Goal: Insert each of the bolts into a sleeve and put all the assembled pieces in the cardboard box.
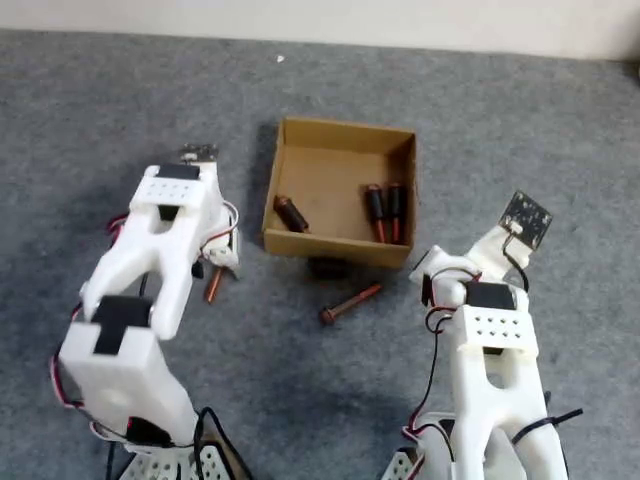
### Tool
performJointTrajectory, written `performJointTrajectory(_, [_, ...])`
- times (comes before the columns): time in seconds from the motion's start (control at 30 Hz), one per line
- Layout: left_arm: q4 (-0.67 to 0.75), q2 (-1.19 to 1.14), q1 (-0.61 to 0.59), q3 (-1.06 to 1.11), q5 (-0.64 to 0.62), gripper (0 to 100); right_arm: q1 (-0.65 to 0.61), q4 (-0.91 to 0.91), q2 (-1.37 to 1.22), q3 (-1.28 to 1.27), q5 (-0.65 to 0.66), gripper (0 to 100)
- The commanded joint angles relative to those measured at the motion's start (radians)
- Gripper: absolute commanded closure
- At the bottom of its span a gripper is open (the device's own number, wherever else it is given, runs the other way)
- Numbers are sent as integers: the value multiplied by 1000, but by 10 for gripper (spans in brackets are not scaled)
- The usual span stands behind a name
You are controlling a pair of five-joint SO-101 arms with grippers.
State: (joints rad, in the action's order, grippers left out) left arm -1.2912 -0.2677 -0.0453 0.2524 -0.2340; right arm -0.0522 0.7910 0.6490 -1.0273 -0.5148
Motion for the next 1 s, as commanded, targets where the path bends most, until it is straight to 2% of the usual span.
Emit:
performJointTrajectory(0.0, [17,-74,-18,-127,15,774,12,-28,33,4,-9,995])
performJointTrajectory(0.33, [15,-211,-21,-280,21,997,12,-28,33,4,-9,995])
performJointTrajectory(0.47, [12,-203,-22,-278,17,994,12,-28,33,4,-9,995])
performJointTrajectory(0.6, [-92,-128,-21,-285,15,994,12,-28,33,4,-9,995])
performJointTrajectory(0.8, [-170,111,-27,-259,15,994,12,-28,33,4,-9,995])
performJointTrajectory(0.97, [-170,361,-19,-122,21,994,-5,-25,64,4,-3,994])
